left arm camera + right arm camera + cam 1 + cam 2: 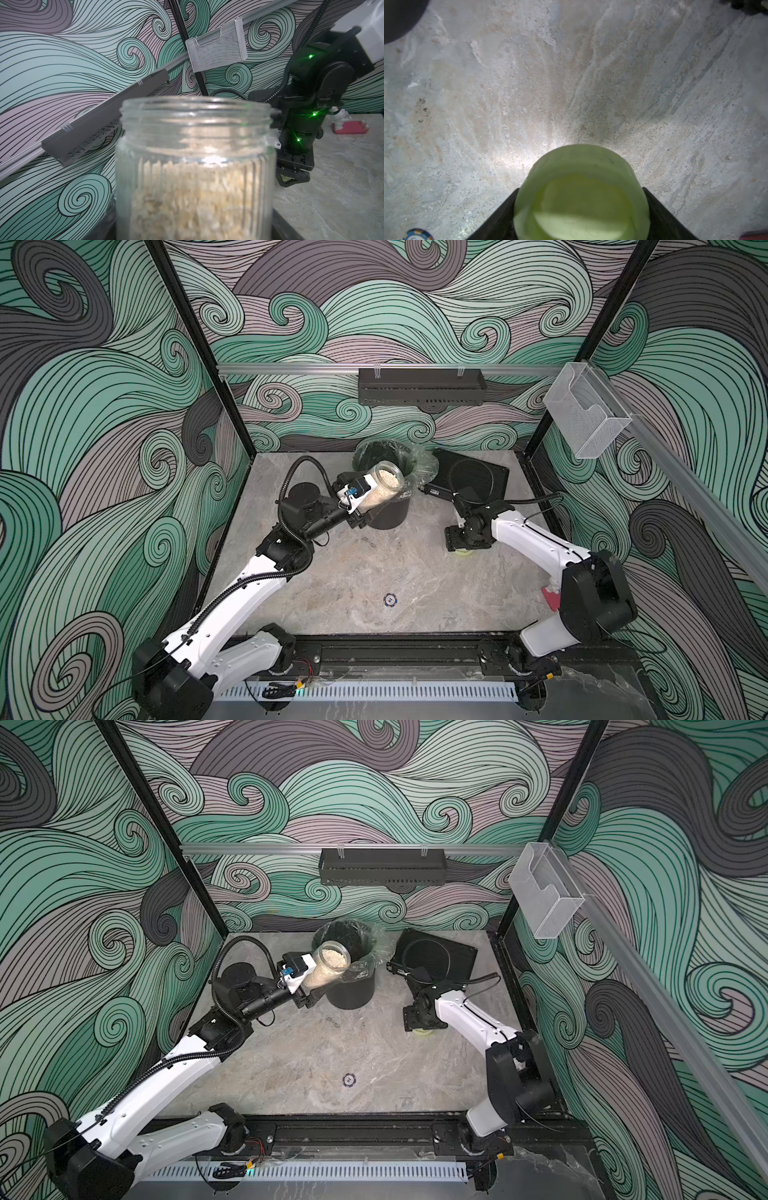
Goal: Empty expired oatmeal from jars
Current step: Place the lid at the center of the board.
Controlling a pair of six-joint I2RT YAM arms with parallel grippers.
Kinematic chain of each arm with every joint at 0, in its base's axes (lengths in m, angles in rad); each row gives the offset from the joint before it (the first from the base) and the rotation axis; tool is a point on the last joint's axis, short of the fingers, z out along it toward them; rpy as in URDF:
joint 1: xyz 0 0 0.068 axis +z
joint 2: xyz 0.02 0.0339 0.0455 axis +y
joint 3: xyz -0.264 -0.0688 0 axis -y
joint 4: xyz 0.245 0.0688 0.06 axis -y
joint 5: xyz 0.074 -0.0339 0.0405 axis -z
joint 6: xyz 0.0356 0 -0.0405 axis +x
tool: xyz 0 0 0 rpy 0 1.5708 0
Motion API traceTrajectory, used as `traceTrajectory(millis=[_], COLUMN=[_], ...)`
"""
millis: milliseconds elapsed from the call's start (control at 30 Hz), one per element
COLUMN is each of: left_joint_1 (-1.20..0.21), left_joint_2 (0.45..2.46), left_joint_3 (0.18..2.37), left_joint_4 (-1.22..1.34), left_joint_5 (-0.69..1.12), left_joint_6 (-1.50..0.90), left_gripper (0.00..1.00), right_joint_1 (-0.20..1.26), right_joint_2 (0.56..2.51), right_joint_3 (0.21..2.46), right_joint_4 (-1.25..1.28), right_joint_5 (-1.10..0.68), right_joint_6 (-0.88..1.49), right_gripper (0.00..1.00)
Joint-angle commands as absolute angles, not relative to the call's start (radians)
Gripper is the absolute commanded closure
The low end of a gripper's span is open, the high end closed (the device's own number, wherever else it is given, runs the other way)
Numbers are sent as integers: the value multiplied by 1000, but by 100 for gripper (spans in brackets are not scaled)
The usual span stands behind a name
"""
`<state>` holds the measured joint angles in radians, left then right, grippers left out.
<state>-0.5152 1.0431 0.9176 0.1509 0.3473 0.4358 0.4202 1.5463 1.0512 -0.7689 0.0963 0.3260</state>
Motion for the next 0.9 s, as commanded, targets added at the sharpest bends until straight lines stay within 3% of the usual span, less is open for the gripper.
traceTrajectory(millis=[0,533,867], left_joint_1=[-508,-506,-505], left_joint_2=[1004,997,983], left_joint_3=[946,943,941], left_joint_4=[271,232,206], left_joint_5=[345,338,330], left_joint_6=[439,448,458], left_gripper=[100,100,100], right_joint_1=[412,400,400], right_joint_2=[1573,1669,1677], right_joint_3=[1024,955,937], right_joint_4=[-746,-681,-670], right_joint_5=[132,147,121], right_joint_6=[450,502,487], right_gripper=[47,36,15])
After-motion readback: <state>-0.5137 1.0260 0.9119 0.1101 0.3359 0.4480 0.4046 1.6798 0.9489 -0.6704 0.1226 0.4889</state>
